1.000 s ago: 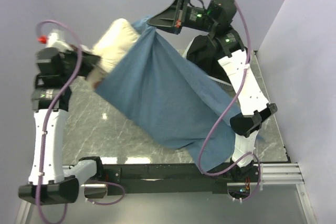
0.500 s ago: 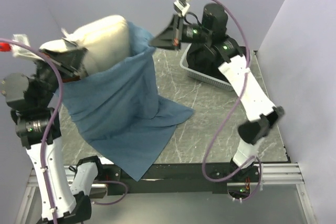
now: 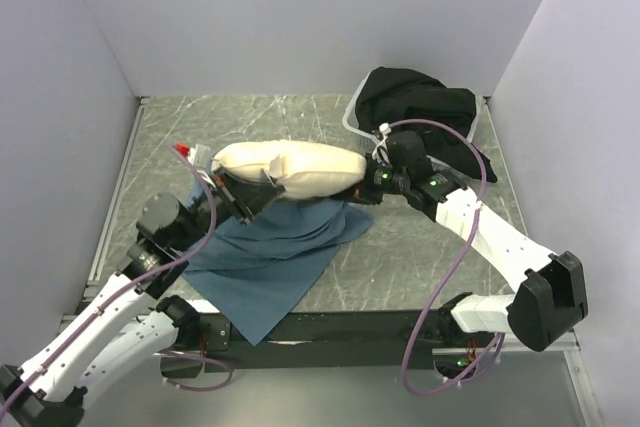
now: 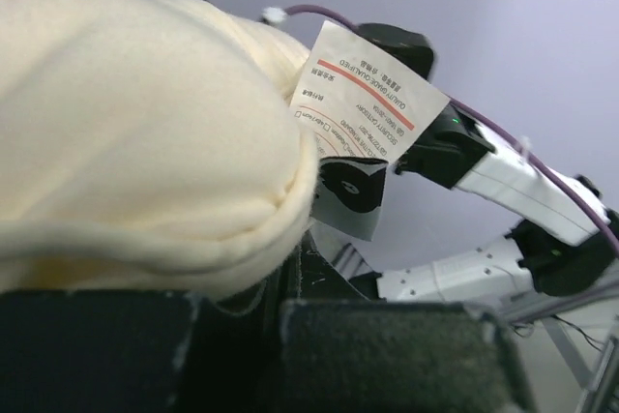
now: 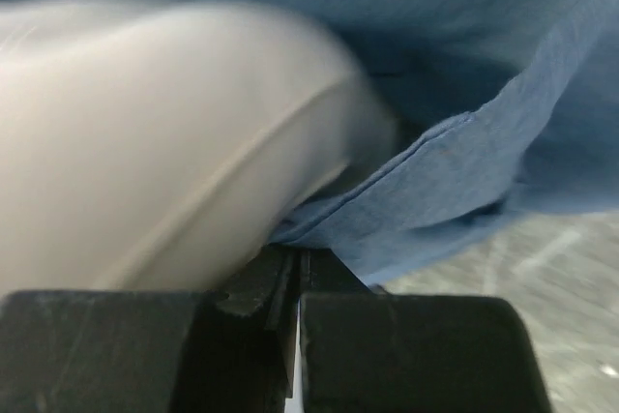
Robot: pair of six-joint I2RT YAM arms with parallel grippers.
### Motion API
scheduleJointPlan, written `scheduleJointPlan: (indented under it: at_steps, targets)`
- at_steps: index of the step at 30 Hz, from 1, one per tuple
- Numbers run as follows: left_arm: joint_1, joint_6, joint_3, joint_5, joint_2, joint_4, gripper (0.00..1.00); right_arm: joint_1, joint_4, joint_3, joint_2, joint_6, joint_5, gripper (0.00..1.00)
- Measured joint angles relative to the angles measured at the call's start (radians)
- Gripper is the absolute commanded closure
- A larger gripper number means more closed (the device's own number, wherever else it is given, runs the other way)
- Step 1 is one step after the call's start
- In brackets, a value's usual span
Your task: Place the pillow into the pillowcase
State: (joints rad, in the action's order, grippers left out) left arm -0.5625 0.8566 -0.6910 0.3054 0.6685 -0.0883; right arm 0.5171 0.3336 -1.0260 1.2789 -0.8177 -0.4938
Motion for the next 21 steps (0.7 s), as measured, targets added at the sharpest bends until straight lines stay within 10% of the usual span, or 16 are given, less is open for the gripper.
scheduleJointPlan:
  at_steps: [7, 17, 21]
  targets:
    - [-0.25, 0.011, 0.055, -0.15, -0.004, -0.092, 0.98, -0.035, 0.069, -0.071, 0.038, 0.051, 0.09, 1.0]
    - [-0.476, 0.003, -0.137, -0.268, 0.145, -0.026, 0.32, -0.074, 0.133, -0.494, 0.272, 0.054, 0.094, 1.0]
    - [-0.504, 0.002, -0.2, -0.223, 0.23, 0.023, 0.24, -0.07, 0.117, -0.56, 0.272, 0.055, 0.071, 1.0]
